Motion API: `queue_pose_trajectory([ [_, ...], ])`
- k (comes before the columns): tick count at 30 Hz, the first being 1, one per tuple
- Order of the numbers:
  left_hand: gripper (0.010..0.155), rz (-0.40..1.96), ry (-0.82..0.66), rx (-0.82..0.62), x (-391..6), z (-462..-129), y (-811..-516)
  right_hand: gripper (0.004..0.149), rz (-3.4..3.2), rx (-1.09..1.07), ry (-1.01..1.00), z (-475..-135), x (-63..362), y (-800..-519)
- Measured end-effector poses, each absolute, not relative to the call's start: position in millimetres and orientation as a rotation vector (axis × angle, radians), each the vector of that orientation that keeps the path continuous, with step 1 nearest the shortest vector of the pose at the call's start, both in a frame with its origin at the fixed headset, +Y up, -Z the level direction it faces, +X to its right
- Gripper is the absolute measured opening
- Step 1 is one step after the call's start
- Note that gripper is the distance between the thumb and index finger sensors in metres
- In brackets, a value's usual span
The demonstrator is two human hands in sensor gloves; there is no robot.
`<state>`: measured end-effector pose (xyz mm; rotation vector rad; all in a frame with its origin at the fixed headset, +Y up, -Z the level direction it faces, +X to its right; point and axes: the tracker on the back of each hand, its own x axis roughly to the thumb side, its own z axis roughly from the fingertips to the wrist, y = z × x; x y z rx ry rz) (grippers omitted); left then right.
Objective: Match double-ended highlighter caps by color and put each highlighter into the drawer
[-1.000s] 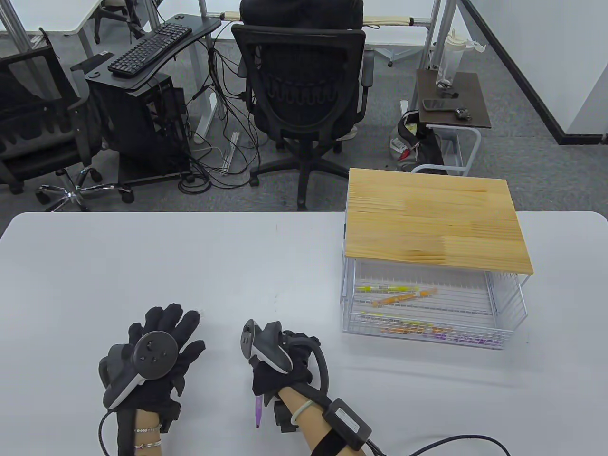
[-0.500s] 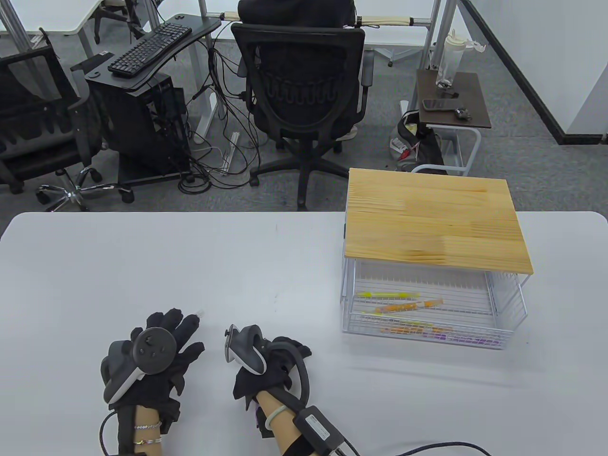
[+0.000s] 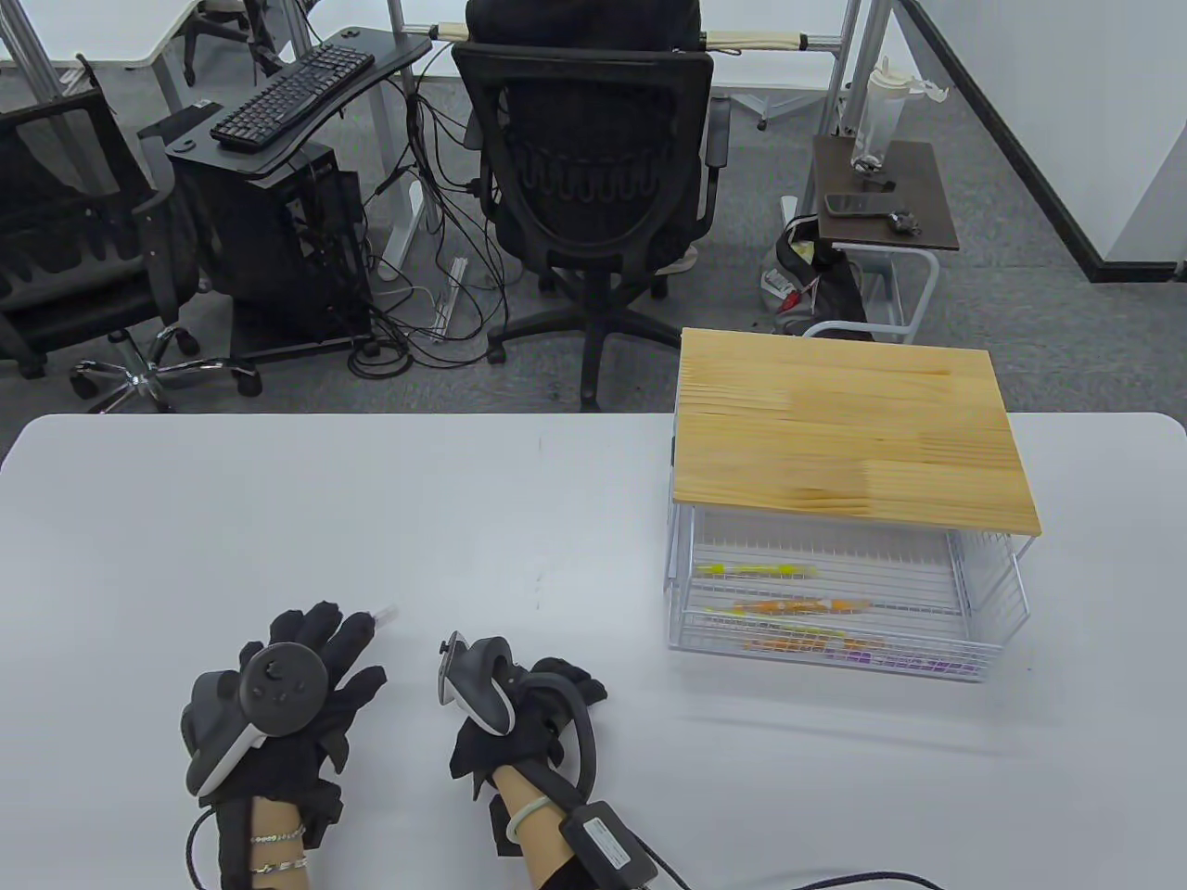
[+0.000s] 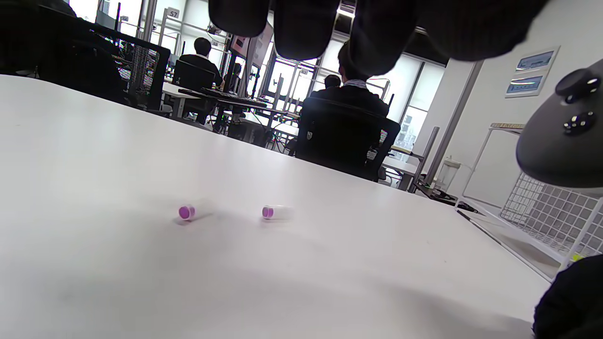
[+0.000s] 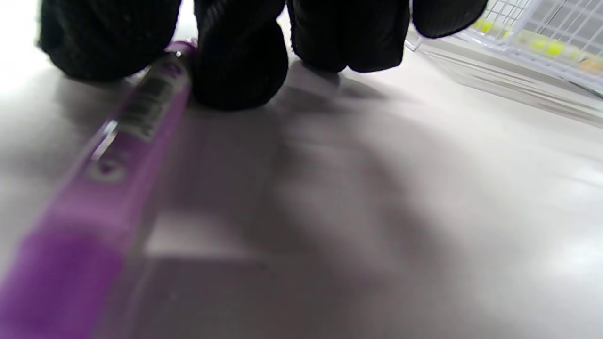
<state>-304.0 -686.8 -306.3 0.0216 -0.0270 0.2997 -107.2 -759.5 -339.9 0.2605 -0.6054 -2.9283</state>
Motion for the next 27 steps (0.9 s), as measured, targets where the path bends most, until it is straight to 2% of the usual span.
queue_pose_trajectory([
  [6, 0.064, 0.323, 0.013, 0.041, -319.5, -302.1, -683.3, 0.049, -3.059, 0.190, -0.685, -345.8, -83.0, -746.4],
  [11, 0.064, 0.329, 0.076, 0.043, -335.1, -305.2, -687.7, 0.046, -3.470, 0.061, -0.703, -344.0, -40.2, -718.6],
  [16, 0.068, 0.227, 0.144, -0.001, -327.9, -322.2, -705.5, 0.044, -3.824, -0.075, -0.472, -336.8, 6.8, -693.6],
  [21, 0.068, 0.107, 0.236, -0.065, -325.0, -351.7, -723.9, 0.044, -4.088, -0.161, -0.231, -325.9, 41.3, -691.0],
  [25, 0.070, 0.126, 0.315, -0.109, -335.3, -371.5, -734.9, 0.043, -4.215, -0.242, -0.185, -322.1, 58.2, -690.6],
  [27, 0.074, 0.097, 0.365, -0.185, -337.5, -380.4, -740.3, 0.043, -4.231, -0.283, -0.186, -322.9, 62.8, -688.0],
])
